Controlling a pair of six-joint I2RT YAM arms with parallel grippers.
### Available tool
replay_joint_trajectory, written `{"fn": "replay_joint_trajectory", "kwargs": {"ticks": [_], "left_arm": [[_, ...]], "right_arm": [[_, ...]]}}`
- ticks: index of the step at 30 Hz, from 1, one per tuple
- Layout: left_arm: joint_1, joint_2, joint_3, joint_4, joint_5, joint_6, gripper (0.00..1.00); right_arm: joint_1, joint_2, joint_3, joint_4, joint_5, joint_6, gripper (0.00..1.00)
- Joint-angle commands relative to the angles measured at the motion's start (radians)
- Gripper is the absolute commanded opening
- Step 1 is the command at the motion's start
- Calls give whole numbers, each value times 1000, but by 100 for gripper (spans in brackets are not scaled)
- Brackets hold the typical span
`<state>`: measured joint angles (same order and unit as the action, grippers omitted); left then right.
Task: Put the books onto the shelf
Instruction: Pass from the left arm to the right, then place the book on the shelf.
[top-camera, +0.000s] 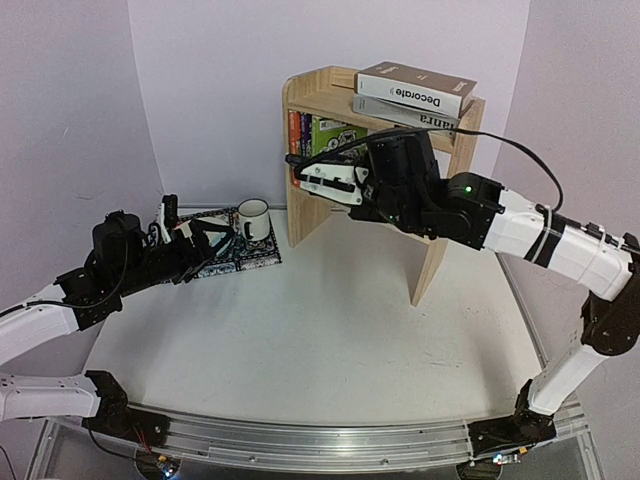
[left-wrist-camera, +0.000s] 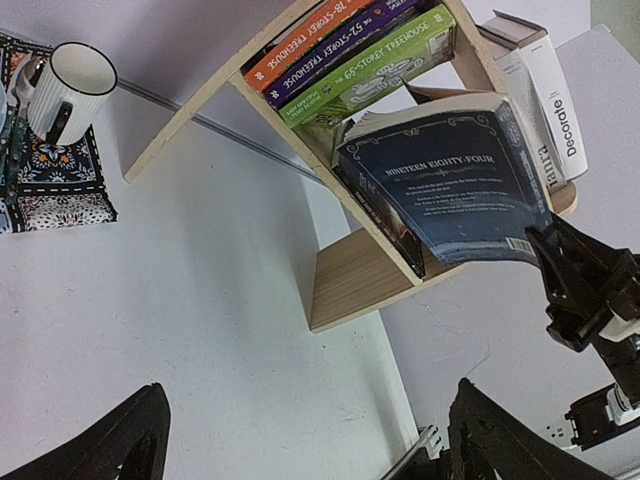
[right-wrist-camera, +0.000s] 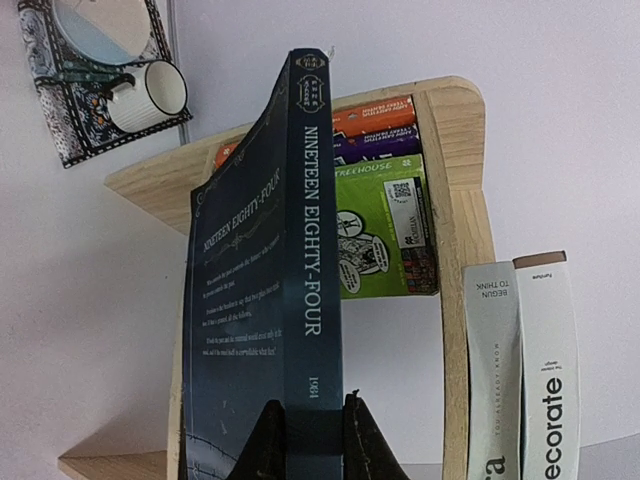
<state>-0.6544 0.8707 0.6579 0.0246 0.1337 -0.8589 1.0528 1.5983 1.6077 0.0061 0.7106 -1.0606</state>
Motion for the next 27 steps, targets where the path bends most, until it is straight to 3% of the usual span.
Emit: {"fn": "replay_joint_trajectory", "kwargs": {"ticks": [1, 9, 27], "left_arm": [[4, -9, 4, 5, -12, 29, 98], [4, -21, -7, 5, -19, 29, 98], [5, -9, -2, 5, -26, 28, 98]], "right_arm": [[-57, 9, 21, 246, 31, -140, 0], [-155, 23, -57, 374, 24, -213, 0], [-222, 1, -252, 399, 57, -210, 0]]}}
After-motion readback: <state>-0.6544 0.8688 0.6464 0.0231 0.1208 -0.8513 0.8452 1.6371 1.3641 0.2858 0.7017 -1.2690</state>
